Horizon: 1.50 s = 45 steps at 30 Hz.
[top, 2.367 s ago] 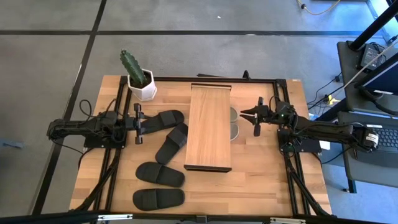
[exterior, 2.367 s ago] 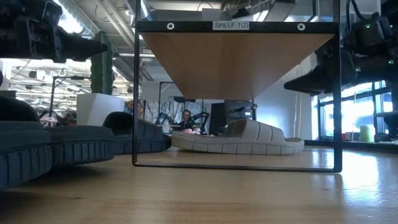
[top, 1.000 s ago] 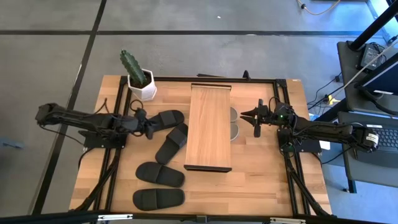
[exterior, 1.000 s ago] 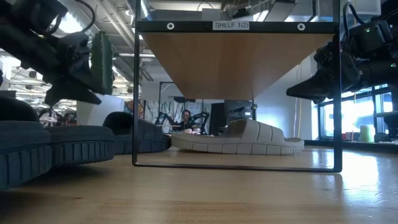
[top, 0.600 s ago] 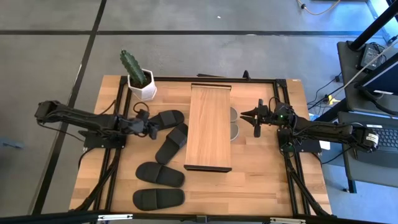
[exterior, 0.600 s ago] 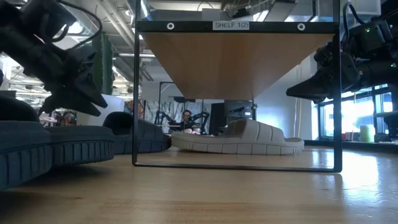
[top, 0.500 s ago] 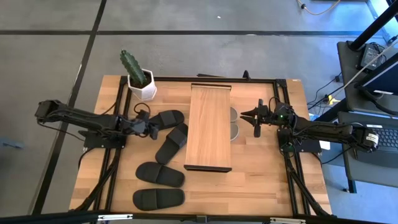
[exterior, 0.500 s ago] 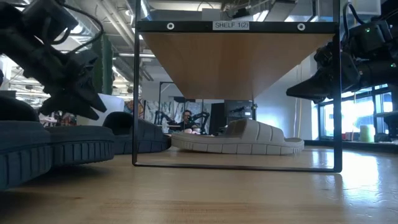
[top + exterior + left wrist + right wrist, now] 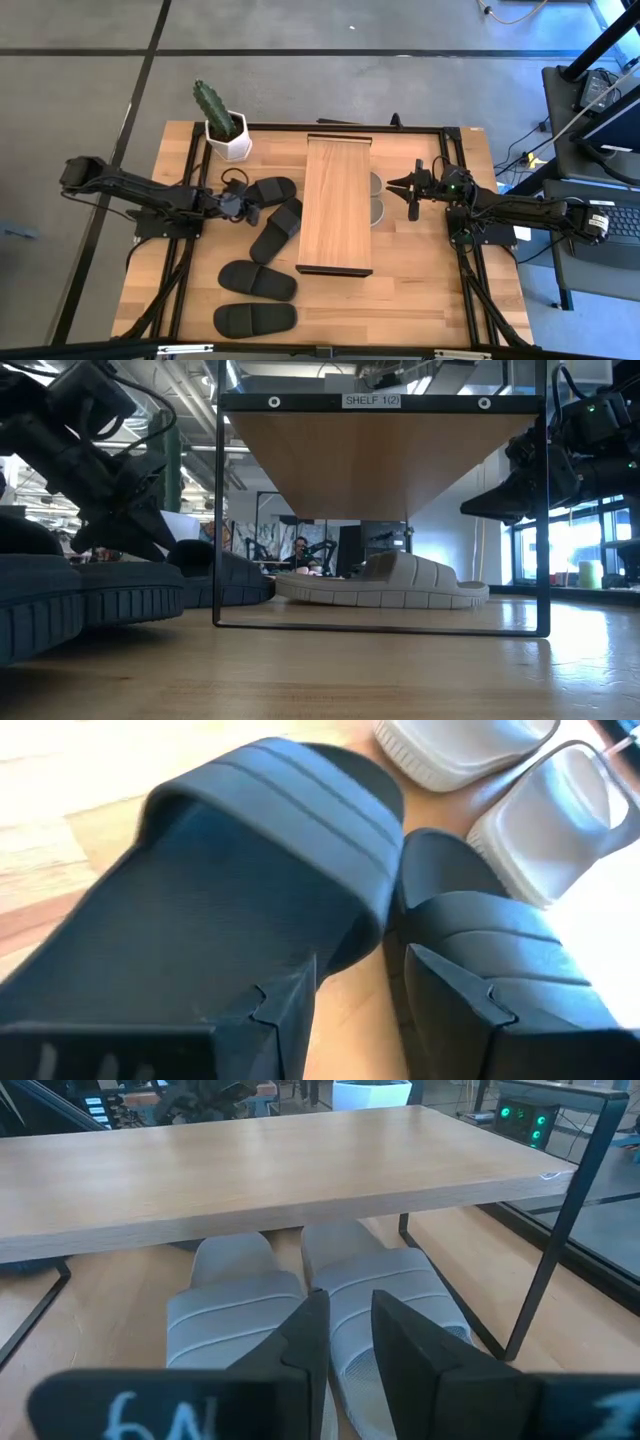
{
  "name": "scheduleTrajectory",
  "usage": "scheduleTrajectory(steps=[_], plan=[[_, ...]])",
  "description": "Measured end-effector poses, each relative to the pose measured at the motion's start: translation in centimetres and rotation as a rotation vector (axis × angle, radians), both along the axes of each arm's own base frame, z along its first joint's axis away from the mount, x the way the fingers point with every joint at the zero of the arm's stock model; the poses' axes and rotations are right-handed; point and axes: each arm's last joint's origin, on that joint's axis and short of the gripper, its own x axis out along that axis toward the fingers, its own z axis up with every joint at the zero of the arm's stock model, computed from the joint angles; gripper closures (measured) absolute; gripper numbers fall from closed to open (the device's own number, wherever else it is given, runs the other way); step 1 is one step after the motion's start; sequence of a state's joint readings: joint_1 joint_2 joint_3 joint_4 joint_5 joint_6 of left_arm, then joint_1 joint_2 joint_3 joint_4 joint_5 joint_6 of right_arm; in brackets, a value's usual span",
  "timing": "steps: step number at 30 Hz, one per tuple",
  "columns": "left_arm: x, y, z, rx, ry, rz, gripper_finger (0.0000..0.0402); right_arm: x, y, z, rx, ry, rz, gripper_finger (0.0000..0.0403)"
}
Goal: Pick and place slides into the shelf
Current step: Put the black slipper on the shelf
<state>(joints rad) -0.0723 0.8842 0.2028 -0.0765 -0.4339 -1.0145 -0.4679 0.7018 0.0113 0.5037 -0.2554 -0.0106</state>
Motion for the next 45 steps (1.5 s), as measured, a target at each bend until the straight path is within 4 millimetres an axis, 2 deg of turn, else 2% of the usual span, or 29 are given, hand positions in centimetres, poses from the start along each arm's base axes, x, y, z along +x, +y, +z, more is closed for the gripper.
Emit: scheduleTrajectory(steps=[18,34,45], plan=[[1.0,0.1,-1.0,0.054,0.018,0.049,0.0254,0.0,0.0,0.0,-0.001,0.001,0.001,0.0323],[1.6,0.1,-0.5,0.074,-0.041,0.04,0.0256,0.0,0.0,-0.1,0.004,0.012,0.0,0.0323],[1.6,0.6,-0.5,0.091,-0.027,0.049,0.0315,0.0,0.0,-0.2,0.008,0.019,0.0,0.0323]])
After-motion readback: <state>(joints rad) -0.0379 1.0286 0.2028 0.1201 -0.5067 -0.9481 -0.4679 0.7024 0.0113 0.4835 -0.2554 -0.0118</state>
